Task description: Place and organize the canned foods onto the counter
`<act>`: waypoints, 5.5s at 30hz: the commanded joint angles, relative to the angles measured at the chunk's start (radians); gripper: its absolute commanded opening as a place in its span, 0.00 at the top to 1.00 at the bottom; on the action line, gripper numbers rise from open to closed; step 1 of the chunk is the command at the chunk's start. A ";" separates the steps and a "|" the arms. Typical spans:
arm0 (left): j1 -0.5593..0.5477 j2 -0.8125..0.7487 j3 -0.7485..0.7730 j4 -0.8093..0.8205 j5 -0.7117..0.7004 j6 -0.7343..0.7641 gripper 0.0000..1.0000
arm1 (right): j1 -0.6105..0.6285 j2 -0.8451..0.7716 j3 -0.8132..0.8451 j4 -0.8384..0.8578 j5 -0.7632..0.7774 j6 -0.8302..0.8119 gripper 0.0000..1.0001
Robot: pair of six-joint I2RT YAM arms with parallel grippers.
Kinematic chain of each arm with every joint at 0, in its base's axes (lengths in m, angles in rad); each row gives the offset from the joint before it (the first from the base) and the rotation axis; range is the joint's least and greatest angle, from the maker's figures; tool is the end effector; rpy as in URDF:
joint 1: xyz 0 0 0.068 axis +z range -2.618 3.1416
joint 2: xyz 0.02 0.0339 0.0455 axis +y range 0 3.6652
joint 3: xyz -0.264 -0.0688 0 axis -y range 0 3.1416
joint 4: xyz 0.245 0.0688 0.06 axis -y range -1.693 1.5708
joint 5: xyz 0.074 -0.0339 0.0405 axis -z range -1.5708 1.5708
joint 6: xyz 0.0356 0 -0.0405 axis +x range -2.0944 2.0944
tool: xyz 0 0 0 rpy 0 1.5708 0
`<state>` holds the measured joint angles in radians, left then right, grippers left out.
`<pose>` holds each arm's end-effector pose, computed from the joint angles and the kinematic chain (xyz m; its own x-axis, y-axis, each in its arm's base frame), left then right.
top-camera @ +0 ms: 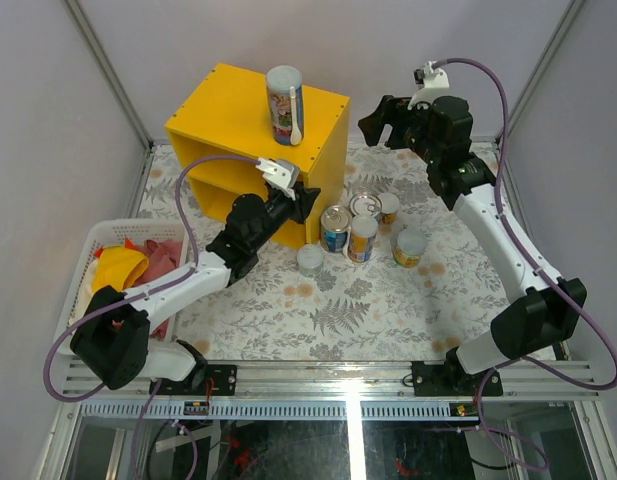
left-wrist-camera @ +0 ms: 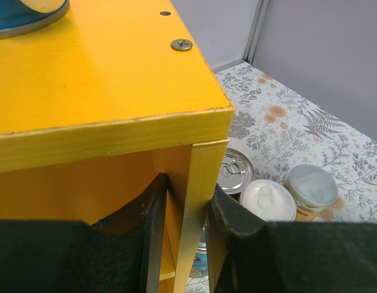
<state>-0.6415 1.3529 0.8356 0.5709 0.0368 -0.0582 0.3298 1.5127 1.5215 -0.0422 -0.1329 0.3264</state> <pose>0.2516 -0.1895 0.3081 0.0064 -0.0773 -0.9970 0.6289 0.7755 -0.0561 0.3375 0.1205 0.4356 -0.1730 0.2767 -0.9453 -0.4126 0.8511 0.3246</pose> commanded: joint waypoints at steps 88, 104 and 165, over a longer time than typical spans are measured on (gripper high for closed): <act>-0.368 -0.115 0.059 -0.199 -0.179 -0.162 0.00 | 0.154 0.502 0.778 -0.149 -0.318 -0.128 0.65; -0.371 -0.238 -0.023 -0.264 -0.442 -0.170 0.00 | 0.201 0.761 1.054 -0.072 -0.303 -0.073 0.57; 0.017 0.126 0.770 -0.644 -0.428 -0.109 0.18 | 0.218 -0.117 0.165 0.172 0.128 -0.078 0.21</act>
<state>-0.6540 1.4242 1.5227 -0.0654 -0.4778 -0.1574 0.5415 1.4364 1.7111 0.0669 -0.0448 0.2481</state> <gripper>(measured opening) 0.817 0.798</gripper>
